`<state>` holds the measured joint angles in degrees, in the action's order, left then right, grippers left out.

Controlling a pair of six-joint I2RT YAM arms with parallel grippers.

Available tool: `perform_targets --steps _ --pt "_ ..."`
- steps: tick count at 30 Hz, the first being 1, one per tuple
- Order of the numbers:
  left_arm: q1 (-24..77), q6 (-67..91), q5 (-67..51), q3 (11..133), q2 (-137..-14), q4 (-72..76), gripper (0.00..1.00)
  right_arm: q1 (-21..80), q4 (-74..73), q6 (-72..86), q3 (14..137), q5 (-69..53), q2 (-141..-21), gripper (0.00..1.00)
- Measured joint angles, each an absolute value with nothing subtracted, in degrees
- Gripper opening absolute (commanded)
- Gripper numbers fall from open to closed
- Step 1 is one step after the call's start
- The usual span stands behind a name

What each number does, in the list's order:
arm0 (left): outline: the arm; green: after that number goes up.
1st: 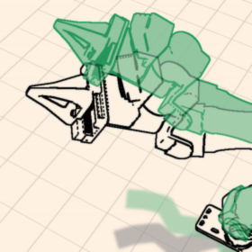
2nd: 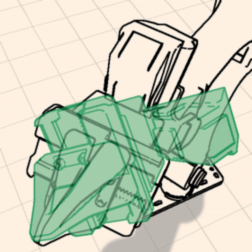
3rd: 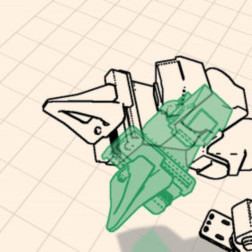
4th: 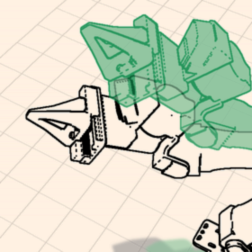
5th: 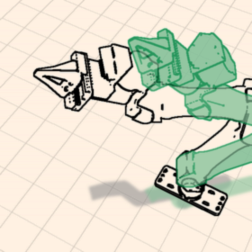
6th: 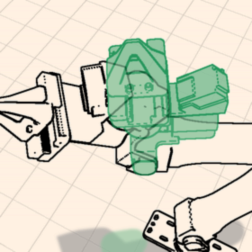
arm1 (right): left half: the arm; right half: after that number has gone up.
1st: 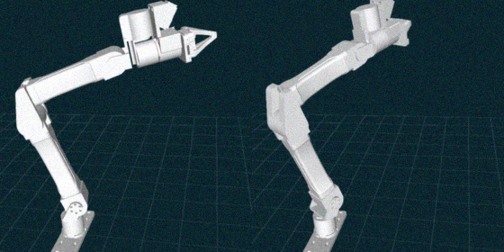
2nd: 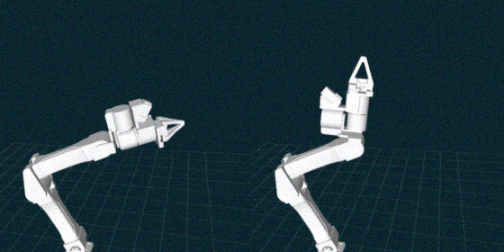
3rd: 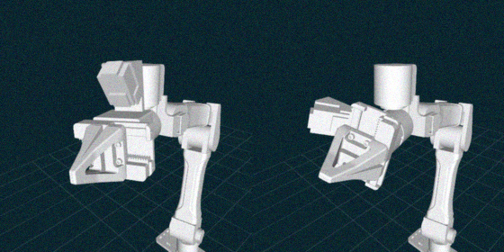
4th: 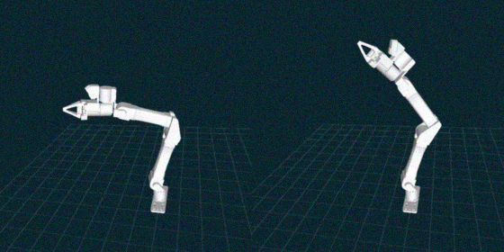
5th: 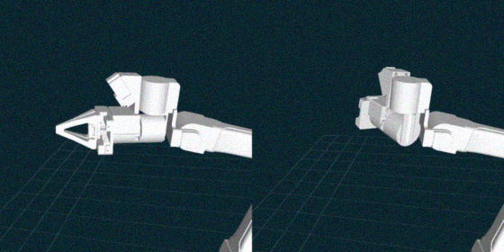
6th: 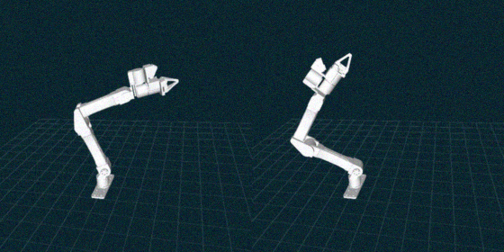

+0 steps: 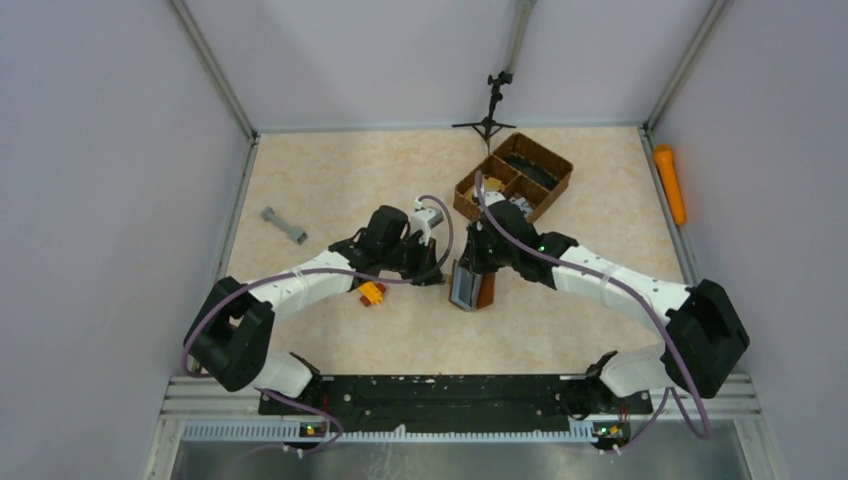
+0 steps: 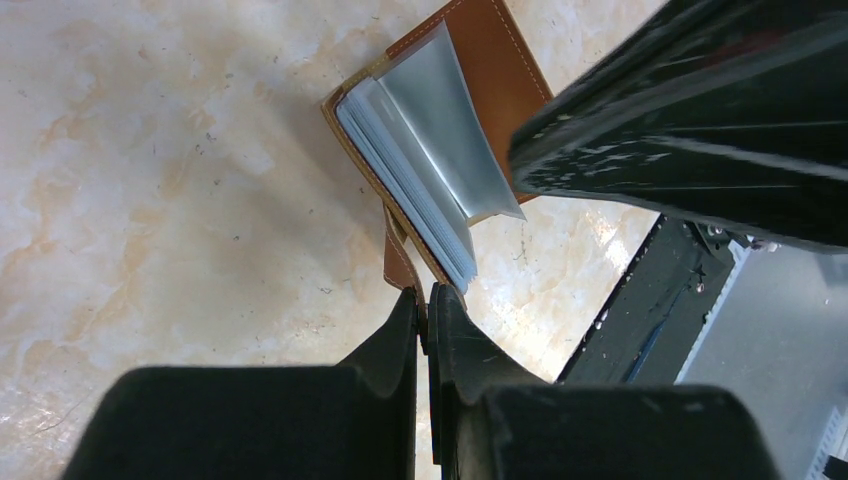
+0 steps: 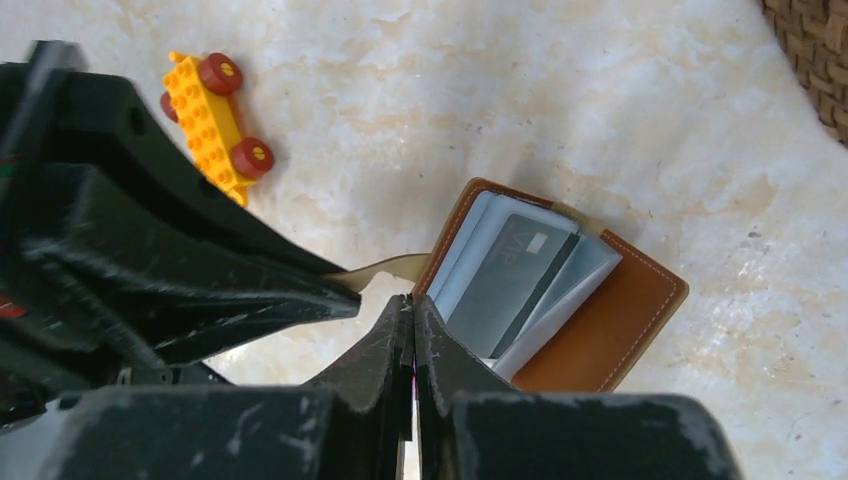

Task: Take the credit cards out of the card holder
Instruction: Open the card holder at the center of the board.

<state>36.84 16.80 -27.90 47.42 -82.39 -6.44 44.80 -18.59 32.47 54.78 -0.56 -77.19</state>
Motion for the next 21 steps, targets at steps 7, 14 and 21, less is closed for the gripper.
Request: perform_targets --steps 7,14,21 --pt "36.84 16.8 -28.23 47.42 -82.39 -6.42 0.05 44.8 -16.16 34.15 51.72 0.36 -81.8 0.0" --pt "36.84 16.8 -28.32 47.42 -82.39 -6.5 0.04 44.77 -15.81 35.16 48.62 3.95 -86.04 0.0" --pt "36.84 16.78 -25.98 47.72 -83.72 -7.84 0.03 44.31 -15.84 35.86 44.21 6.59 -85.86 0.0"
